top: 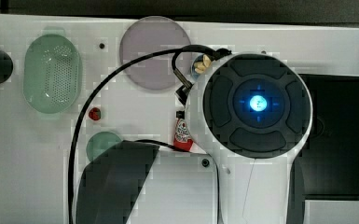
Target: Pick ketchup from plate and place it on table.
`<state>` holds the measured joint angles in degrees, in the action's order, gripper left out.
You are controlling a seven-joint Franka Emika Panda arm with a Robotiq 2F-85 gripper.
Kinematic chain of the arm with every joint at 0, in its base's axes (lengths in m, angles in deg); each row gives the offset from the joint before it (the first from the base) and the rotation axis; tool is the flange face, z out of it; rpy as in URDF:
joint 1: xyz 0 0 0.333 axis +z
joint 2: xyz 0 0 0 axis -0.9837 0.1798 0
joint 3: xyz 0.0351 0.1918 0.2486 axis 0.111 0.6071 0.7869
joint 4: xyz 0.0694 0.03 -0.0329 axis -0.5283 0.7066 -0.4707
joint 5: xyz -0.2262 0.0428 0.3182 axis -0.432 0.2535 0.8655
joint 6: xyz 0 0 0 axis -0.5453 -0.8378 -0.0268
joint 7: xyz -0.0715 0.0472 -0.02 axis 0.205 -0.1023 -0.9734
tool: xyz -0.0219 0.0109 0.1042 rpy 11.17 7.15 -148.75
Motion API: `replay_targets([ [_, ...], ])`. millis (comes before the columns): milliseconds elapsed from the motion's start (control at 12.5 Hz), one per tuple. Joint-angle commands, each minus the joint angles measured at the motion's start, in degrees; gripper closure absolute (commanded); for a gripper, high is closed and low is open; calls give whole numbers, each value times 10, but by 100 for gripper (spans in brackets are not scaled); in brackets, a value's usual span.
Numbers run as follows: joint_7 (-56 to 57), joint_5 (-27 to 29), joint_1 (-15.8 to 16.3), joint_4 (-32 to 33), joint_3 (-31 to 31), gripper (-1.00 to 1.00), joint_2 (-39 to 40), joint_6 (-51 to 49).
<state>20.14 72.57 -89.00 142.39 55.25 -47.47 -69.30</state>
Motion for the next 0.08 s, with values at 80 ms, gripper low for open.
replay_targets([
  [80, -34, 1, 3, -8, 0, -100, 8, -15],
])
